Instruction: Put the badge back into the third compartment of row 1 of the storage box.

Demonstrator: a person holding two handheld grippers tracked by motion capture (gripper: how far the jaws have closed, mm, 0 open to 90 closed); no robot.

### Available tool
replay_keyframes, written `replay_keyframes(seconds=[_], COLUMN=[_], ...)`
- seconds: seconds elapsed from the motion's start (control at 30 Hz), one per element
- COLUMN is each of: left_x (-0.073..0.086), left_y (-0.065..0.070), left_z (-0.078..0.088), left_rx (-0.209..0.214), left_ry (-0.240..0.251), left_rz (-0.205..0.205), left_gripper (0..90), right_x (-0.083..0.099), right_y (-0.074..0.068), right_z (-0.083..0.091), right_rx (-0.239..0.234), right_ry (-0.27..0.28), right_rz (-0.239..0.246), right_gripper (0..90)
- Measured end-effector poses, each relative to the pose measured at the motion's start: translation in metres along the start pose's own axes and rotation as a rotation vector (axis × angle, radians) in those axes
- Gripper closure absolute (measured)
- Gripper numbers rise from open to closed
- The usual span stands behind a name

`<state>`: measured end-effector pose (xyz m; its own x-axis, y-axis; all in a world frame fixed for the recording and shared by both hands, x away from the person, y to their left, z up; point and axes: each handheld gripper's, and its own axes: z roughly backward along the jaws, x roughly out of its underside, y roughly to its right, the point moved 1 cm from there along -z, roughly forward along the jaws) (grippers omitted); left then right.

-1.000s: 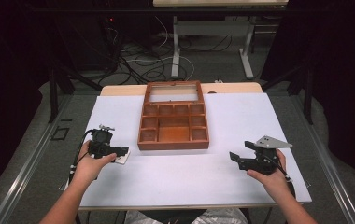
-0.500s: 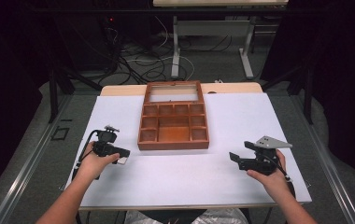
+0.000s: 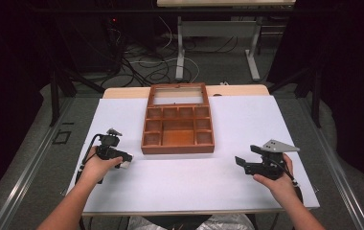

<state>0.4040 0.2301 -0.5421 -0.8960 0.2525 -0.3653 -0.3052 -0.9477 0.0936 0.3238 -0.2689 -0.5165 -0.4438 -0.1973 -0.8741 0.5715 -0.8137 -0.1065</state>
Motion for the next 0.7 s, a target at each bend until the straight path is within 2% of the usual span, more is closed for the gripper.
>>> replay_keyframes(seconds=[0.2, 0.5, 0.7], left_x=[0.0008, 0.0002, -0.0004], left_y=[0.0008, 0.0043, 0.0082], left_z=[-0.0026, -0.0043, -0.0054], left_rx=[0.013, -0.018, -0.052], left_ry=[-0.014, -0.022, -0.037], left_rz=[-0.002, -0.017, -0.046], left_gripper=[25.2, 26.4, 26.4], right_x=[0.0000, 0.0005, 0.0007], right_y=[0.0003, 0.0003, 0.0008], right_z=[-0.0002, -0.0011, -0.0010], right_rx=[0.000, -0.002, 0.001], right_ry=[-0.001, -0.002, -0.008], right_rz=[-0.002, 0.000, 0.000], right_gripper=[20.5, 20.5, 20.5])
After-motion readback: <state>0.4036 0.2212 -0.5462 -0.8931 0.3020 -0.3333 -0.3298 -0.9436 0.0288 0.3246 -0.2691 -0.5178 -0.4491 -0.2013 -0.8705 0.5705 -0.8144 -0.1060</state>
